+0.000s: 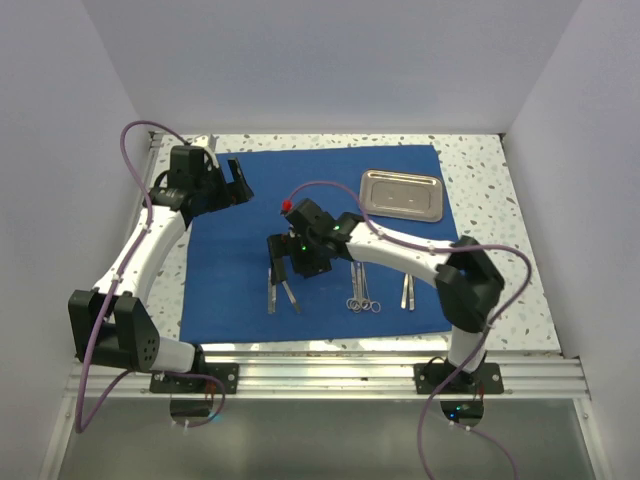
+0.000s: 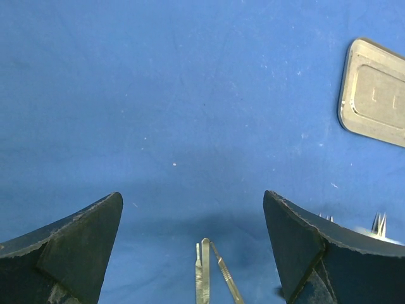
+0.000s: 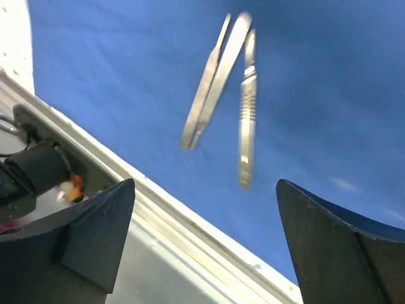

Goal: Open and lay out the surgical kit
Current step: Place the medical item in the surgical kit, then reset both arms

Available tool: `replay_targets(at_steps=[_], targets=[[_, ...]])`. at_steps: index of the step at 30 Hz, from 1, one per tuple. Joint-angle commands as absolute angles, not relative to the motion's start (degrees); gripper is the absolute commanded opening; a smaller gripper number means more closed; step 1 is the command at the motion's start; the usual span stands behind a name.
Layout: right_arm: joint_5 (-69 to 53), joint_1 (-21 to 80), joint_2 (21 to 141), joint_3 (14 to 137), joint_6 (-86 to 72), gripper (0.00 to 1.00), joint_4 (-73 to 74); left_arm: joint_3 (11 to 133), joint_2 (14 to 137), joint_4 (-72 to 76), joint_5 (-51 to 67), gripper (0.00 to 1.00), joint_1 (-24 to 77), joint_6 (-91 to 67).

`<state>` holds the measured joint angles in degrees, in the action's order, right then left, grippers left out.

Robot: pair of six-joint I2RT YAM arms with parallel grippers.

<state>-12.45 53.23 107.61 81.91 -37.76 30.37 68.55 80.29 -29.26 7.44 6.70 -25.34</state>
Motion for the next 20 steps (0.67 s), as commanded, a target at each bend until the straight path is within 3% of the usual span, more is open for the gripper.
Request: replay_targets(at_steps=[1,9,15,16,20], targets=[[4.85,53.09,91.55,85.43,-31.56,0.98,35.76,69.52,79.54,-28.39,6.5,0.97,6.5,-24.26],[35.3,52.73,72.96,87.26,-21.73,0.98,42.43,68.38,82.17,-27.25,7.2,0.97,6.5,-24.87],[33.07,52.65,69.0,89.57,-19.77,0.98,46.33,70.22,84.2,-27.16,7.47,0.97,6.5,-25.23],[33.13,52.04,68.56,88.78,-20.56,0.94,46.41,70.66,84.72,-27.33,6.86,0.96,6.5,-25.14],[41.56,51.86,67.68,87.27,-23.82,0.98,48.42,73.03,85.6,-28.47,2.56,0.96,6.5,-23.56]])
